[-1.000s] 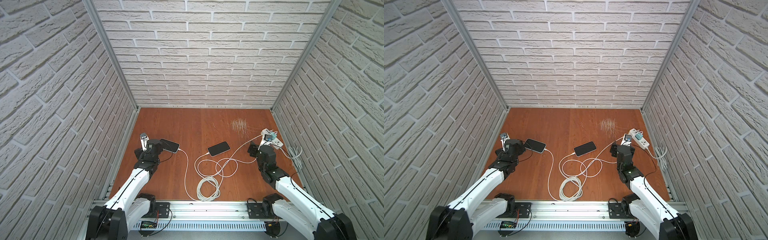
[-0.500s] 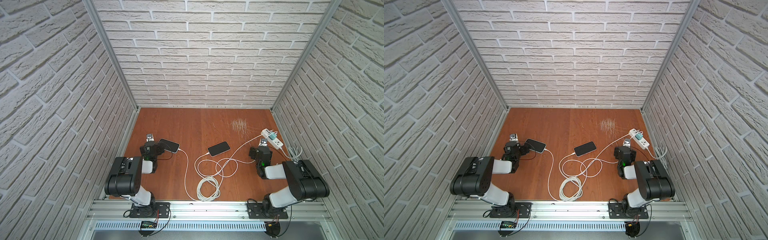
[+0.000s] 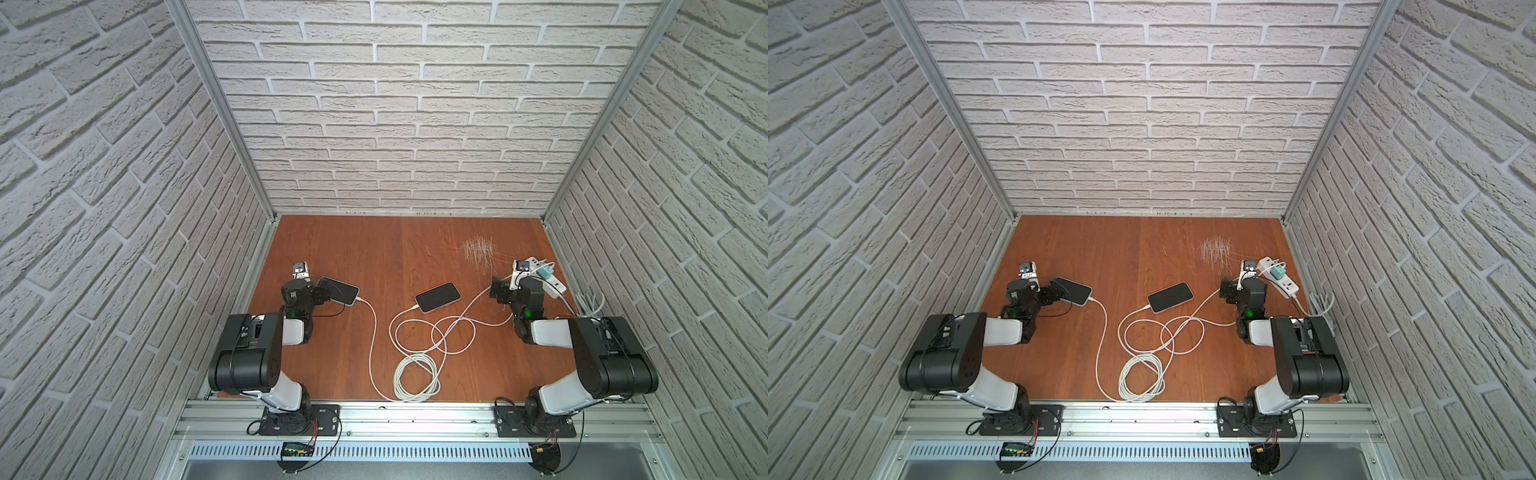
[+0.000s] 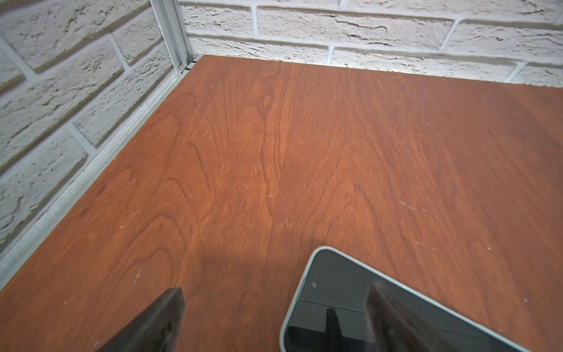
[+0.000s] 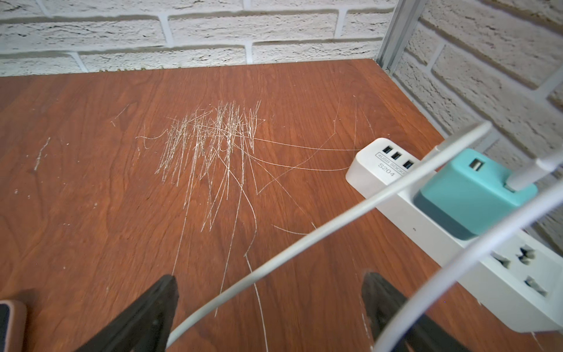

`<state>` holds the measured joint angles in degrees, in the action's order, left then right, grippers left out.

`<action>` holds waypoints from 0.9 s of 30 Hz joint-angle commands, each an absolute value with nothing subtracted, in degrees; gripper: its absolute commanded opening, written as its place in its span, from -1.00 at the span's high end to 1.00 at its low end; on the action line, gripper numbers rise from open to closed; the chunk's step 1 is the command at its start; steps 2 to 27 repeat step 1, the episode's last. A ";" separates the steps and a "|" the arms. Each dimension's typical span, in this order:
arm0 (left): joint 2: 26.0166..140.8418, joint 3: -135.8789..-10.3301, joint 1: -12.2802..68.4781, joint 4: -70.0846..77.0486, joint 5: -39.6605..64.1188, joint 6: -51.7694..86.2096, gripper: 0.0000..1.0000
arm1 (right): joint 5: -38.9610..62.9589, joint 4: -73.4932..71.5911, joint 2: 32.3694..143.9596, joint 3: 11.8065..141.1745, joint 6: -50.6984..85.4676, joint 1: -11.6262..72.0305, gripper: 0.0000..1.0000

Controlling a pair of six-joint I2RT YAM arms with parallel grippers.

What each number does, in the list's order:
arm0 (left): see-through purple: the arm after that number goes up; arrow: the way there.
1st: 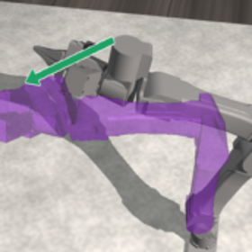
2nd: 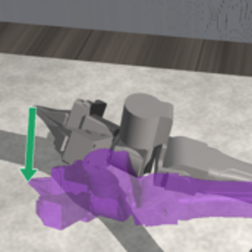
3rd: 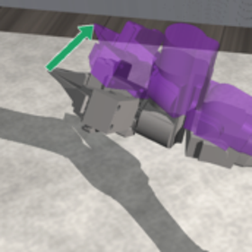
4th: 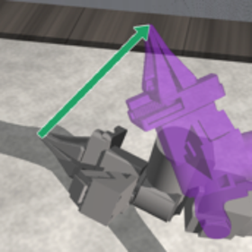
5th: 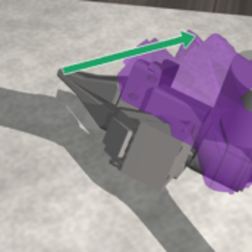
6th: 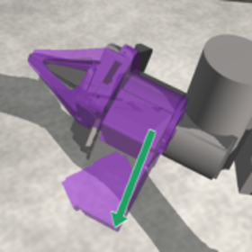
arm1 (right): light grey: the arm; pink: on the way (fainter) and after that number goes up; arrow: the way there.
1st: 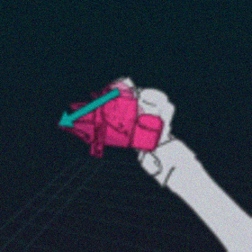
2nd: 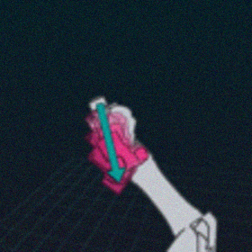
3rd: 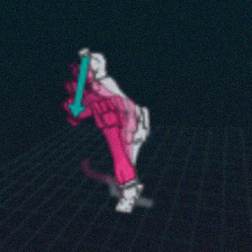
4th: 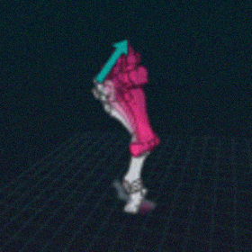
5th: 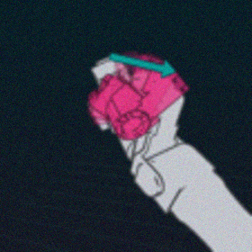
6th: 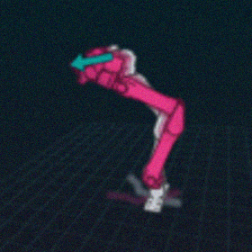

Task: Plug the charging cable into the phone
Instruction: Reset both arms

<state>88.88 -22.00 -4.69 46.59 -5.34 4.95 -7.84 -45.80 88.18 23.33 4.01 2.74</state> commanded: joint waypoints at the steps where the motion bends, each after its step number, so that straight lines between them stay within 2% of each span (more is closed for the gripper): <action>1: 88.46 -22.85 -5.02 48.88 -4.51 4.30 -0.97 | -5.66 -47.30 87.82 23.76 3.12 2.42 -0.97; 27: 88.46 -22.85 -5.02 48.88 -4.51 4.30 -0.97 | -5.66 -47.30 87.82 23.76 3.12 2.42 -0.97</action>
